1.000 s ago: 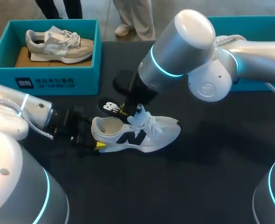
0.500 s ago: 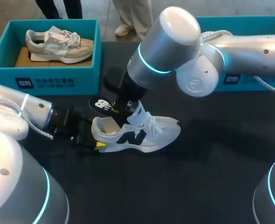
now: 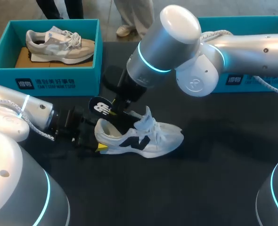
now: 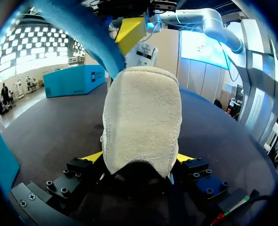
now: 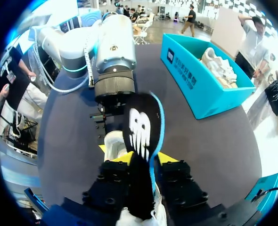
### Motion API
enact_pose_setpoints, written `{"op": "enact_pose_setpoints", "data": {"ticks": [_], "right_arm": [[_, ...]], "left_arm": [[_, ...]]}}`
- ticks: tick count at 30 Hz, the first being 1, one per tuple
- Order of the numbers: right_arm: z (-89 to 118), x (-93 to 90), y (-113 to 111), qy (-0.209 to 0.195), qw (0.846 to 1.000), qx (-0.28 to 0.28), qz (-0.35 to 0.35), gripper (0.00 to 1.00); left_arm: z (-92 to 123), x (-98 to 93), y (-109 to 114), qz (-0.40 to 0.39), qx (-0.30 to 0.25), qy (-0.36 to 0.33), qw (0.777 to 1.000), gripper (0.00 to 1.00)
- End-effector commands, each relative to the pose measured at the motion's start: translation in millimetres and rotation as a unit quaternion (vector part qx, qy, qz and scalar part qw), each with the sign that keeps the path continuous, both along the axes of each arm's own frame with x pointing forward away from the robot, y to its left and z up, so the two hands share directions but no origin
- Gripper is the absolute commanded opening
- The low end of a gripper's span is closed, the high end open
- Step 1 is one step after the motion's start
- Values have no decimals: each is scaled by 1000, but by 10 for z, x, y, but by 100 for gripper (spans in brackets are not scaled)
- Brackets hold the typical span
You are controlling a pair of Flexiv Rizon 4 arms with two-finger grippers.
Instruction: Take the shoe out of the shoebox, open the shoe tongue, remove and reinsert the insole, then place the shoe into the shoebox
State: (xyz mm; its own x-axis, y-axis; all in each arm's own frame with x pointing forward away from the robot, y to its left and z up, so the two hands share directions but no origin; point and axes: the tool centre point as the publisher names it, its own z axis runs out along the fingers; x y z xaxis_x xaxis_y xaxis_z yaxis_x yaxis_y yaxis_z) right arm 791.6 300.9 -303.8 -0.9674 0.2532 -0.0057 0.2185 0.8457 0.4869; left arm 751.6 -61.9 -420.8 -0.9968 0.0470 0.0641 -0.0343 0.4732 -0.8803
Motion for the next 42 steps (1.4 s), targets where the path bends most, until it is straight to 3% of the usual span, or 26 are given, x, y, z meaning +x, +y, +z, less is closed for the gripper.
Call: {"op": "enact_pose_setpoints", "data": {"ticks": [1,12,15,24,39,42], "right_arm": [[7,8,-61,10,1000,11,4,45],[10,40,-217,69,995,65,30,49],[-27,63,-262,87,992,82,37,64],[-111,134,-304,139,981,125,55,58],[-119,-1,-154,205,967,117,92,57],[-147,-13,-137,215,965,115,93,51]], "left_arm": [[-14,-3,-4,0,2,0,1000,0],[-14,-3,-4,0,2,0,1000,0],[-14,-3,-4,0,2,0,1000,0],[-14,-3,-4,0,2,0,1000,0],[-14,-3,-4,0,2,0,1000,0],[-14,-3,-4,0,2,0,1000,0]]}}
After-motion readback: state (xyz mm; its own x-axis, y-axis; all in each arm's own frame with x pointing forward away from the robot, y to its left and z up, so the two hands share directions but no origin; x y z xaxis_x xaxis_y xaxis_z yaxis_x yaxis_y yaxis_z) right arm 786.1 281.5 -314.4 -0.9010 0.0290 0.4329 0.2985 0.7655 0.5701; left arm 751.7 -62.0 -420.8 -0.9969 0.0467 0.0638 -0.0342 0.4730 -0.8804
